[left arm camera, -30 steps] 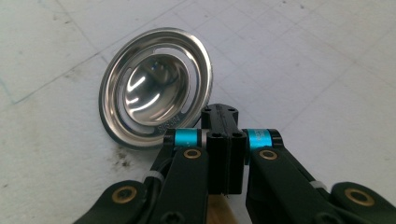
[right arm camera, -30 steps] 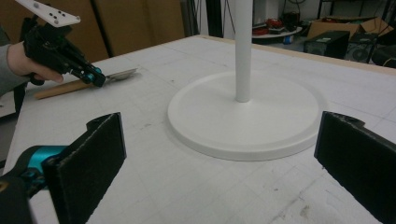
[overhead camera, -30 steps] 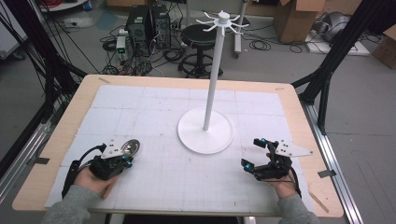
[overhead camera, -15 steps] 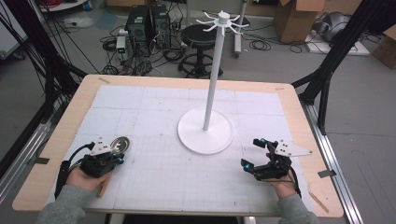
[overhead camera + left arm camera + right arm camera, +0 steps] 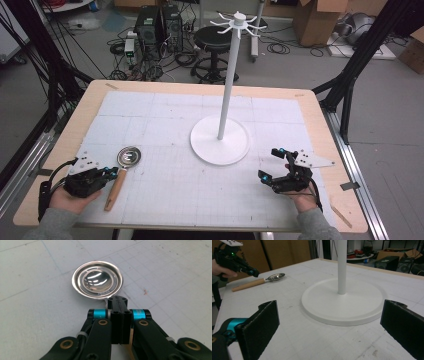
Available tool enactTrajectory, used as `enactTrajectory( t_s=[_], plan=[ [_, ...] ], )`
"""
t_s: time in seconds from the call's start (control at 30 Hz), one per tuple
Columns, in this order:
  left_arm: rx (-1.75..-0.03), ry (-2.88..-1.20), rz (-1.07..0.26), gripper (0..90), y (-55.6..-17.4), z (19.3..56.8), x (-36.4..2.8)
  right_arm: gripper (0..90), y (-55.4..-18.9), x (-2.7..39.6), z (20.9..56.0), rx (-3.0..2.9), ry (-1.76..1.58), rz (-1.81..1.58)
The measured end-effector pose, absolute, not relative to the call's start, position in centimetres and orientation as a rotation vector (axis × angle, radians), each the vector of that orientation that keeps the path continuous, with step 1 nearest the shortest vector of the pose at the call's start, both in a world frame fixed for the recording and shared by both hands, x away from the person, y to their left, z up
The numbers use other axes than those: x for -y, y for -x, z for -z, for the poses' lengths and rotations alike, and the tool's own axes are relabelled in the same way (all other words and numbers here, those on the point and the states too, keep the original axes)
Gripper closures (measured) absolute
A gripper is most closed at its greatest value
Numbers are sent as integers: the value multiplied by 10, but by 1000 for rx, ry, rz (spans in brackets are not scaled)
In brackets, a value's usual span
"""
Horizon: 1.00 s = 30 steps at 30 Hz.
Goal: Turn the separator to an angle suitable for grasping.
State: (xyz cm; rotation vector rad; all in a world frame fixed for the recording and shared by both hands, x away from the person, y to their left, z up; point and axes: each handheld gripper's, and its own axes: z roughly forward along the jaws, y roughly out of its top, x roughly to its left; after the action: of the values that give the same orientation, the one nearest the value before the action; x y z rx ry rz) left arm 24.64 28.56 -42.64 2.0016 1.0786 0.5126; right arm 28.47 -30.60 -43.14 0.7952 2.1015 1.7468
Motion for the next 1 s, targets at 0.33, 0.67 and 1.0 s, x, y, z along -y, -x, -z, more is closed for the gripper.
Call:
enactTrajectory(
  t_s=[0.33,0.67,1.0],
  plan=[
    [-1118,-2038,-501,900,-236,435,-296,12,-286,305,432,-2105,-795,-1751],
    [-1117,-2070,-457,899,-230,443,-305,12,-286,303,432,-2109,-796,-1747],
    [-1098,-2074,-459,899,-215,444,-306,12,-284,304,431,-2096,-796,-1748]
  ],
)
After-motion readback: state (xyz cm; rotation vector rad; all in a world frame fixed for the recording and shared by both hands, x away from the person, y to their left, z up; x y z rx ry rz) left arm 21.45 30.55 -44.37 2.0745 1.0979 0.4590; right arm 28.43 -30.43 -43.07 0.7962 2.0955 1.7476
